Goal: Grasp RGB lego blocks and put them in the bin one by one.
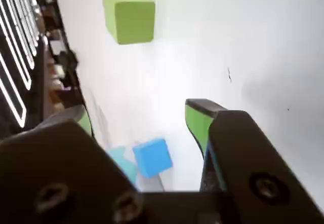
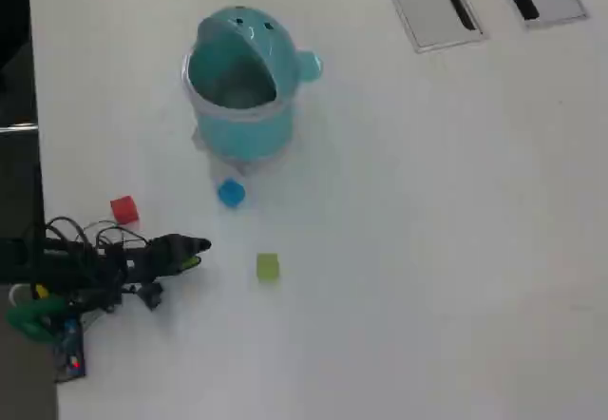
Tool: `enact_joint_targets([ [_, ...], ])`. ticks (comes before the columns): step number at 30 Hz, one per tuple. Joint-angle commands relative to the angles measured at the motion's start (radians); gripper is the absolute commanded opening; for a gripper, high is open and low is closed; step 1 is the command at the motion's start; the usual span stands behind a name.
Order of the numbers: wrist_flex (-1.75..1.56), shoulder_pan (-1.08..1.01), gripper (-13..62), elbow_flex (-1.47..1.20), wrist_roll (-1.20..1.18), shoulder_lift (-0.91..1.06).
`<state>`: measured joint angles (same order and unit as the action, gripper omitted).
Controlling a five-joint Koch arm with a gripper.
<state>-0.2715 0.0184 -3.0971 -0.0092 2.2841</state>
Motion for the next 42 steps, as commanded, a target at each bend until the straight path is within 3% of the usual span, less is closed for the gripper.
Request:
enact_joint_targets([
  [1, -0.017, -0.017, 34.6, -0.074, -0.018, 0.015],
  [16, -0.025, -0.018, 34.5, -0.074, 0.015, 0.028],
  [42, -0.514, 0.012, 33.7, -0.064, 0.491, 0.063],
])
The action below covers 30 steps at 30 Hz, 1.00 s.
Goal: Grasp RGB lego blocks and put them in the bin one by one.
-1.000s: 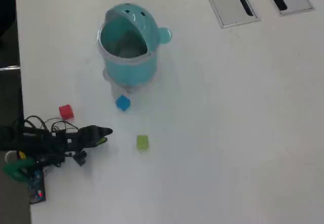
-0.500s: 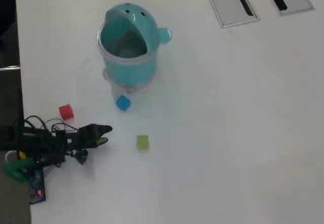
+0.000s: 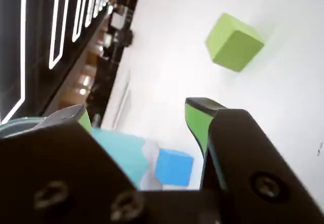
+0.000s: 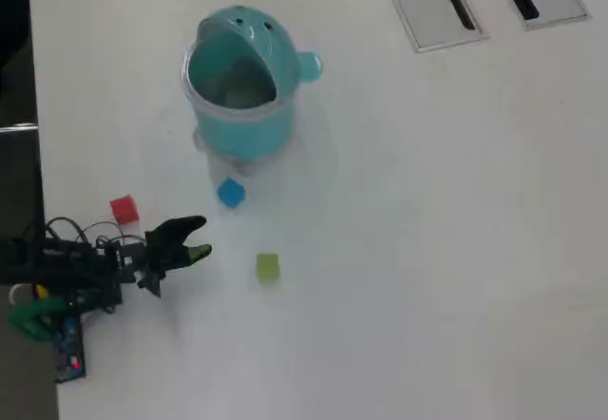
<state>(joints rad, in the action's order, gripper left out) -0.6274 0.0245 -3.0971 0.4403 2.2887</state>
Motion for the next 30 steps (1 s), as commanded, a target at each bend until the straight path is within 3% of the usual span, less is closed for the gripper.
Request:
enact_joint_targets([
  [1, -0.169, 0.014, 33.7, -0.061, 0.072, 0.058],
  [20, -0.348, 0.342, 33.0, -0.037, 0.554, 0.063],
  [30, -0.387, 0.48, 31.7, 0.023, 0.607, 0.063],
])
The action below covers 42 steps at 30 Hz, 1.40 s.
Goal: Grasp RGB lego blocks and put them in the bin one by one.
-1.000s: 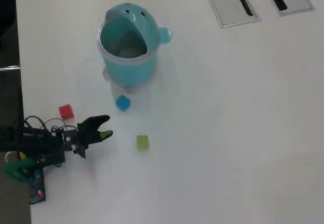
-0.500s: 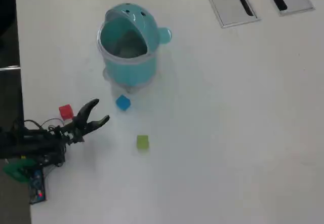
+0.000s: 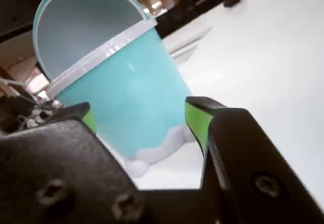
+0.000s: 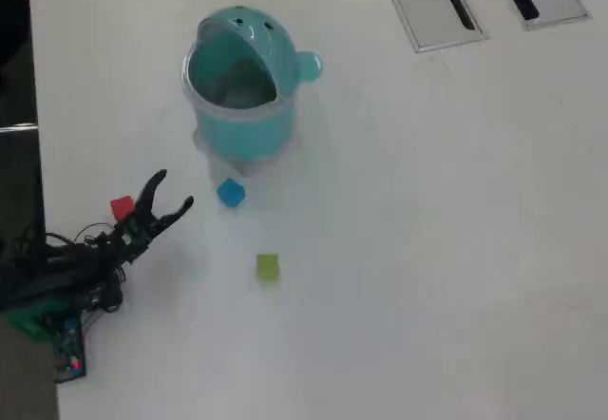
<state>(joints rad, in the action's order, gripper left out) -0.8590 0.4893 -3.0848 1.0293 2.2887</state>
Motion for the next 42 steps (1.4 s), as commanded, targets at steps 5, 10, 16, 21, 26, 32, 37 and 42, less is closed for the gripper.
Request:
enact_joint_targets([
  [5, -0.089, 0.029, 31.8, 0.04, 0.031, 0.064],
  [10, -0.074, 0.048, 32.6, 0.006, 0.031, 0.064],
  [16, -0.089, 0.074, 32.5, 0.006, 0.043, 0.069],
  [21, -0.084, 0.152, 32.4, 0.048, 0.14, 0.072],
  [26, -0.002, 0.255, 32.3, 0.083, 0.255, 0.074],
  [32, 0.138, 0.422, 32.3, 0.12, 0.413, 0.072],
  [37, 0.273, 0.514, 32.3, 0.178, 0.531, 0.074],
  [42, 0.572, 0.531, 32.4, 0.291, 0.686, 0.078],
])
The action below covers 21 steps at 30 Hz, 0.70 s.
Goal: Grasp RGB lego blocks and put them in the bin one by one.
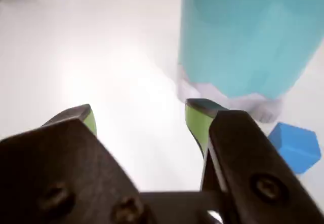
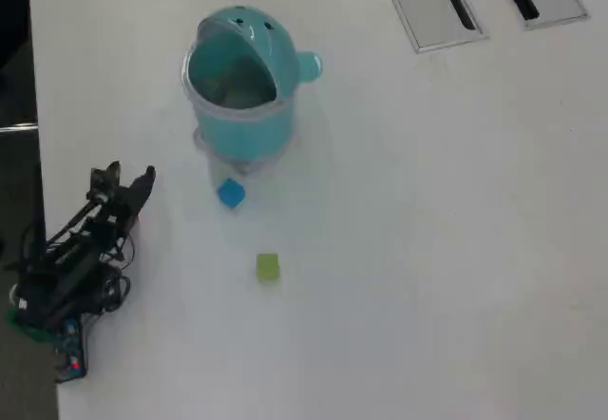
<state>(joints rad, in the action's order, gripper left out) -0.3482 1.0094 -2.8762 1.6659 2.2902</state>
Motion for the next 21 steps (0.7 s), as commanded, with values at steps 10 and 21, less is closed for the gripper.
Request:
enact_joint_targets([
  [10, 0.426, 0.044, 33.9, 0.127, 0.158, 0.078],
  [21, 0.893, 0.238, 34.0, 0.336, 0.179, 0.078],
])
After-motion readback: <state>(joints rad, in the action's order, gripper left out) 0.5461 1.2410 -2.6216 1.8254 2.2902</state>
